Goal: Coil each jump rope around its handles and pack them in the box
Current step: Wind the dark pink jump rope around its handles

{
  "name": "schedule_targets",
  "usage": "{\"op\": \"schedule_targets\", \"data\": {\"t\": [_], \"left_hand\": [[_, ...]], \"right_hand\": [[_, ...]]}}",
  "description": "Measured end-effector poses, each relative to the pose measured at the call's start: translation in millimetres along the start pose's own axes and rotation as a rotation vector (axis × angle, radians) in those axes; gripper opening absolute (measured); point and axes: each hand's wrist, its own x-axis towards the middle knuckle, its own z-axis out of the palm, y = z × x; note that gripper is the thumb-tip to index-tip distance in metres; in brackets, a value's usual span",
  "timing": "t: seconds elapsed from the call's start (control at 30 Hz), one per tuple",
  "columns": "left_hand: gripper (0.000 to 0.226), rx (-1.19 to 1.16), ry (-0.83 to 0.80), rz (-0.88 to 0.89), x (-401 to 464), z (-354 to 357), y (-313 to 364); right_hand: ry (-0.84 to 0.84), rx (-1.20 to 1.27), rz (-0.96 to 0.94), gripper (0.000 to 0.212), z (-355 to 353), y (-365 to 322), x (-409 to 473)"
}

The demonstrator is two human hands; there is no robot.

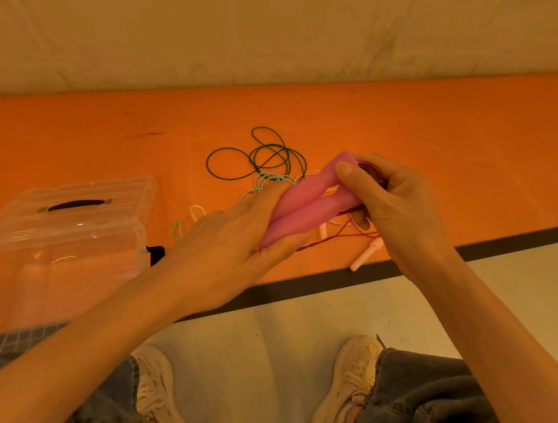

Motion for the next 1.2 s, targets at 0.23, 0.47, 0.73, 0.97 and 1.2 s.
{"op": "schedule_targets", "data": {"t": [0.23,0.47,0.73,0.97,1.2], "left_hand": [[0.047,-0.345,0.082,-0.072,8,0,0],[0.018,-0.821,0.181,-0.172,22,0,9],[0.022,-0.634,0.462,-0.32,24,-14,-20],[0.053,-0.015,0.334,-0.175,14,-18,-39],[0.053,0.093,0.03,-0.007,7,3,-21]], "right_hand": [[-0.063,0.374,0.367,0.066,-1,11,6],[-0.624,-0.355,0.281,0.047,15,45,-16],[-0.593,-0.392,0.157,0.022,13,32,-31],[-0.523,-0.447,-0.247,0.028,-9,-7,-42],[-0.31,-0.348,-0.266,0.021,-30,-14,-29]]}}
